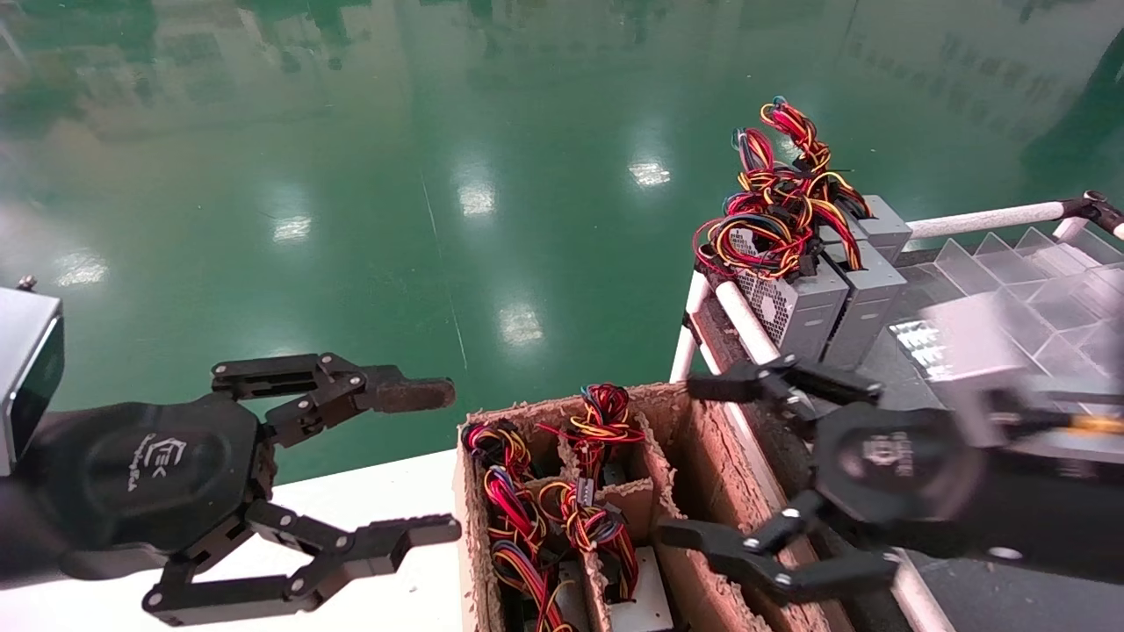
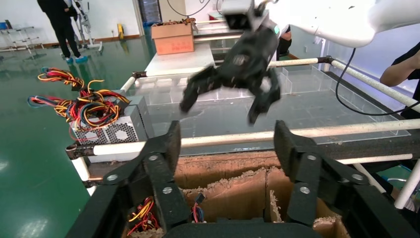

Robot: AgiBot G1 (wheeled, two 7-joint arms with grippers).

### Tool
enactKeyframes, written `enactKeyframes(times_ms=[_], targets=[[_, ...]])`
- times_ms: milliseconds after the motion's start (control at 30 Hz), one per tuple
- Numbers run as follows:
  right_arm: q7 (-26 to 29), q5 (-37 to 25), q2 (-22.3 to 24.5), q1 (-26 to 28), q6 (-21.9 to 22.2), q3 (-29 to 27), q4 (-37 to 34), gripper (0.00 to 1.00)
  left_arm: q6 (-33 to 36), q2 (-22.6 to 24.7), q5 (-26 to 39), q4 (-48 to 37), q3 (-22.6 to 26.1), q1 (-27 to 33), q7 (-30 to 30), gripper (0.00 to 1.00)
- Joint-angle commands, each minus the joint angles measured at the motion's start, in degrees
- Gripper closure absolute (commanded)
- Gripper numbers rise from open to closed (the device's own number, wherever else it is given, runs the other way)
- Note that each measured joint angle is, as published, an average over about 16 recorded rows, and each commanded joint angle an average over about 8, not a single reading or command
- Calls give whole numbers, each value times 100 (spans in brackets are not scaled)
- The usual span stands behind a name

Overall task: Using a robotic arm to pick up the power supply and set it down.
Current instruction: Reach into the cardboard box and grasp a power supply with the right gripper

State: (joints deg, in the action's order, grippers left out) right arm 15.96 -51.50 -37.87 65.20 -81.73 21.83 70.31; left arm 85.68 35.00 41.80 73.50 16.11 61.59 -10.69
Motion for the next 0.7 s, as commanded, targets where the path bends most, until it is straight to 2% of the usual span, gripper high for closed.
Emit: enactKeyframes(times_ms=[33, 233, 500, 700], targets=[[125, -242, -84, 92, 71, 142, -57, 0, 0, 0, -1, 0, 1, 0, 0, 0], [281, -934, -429, 262, 296, 522, -124, 0, -1, -1, -2, 0, 4, 1, 2, 0], [173, -1531, -806, 221, 643, 811, -228, 100, -3, -3, -5, 0, 7, 2, 4, 0], [86, -1746, -964, 152, 822, 908, -280, 100, -4, -4, -6, 0, 9, 2, 5, 0]])
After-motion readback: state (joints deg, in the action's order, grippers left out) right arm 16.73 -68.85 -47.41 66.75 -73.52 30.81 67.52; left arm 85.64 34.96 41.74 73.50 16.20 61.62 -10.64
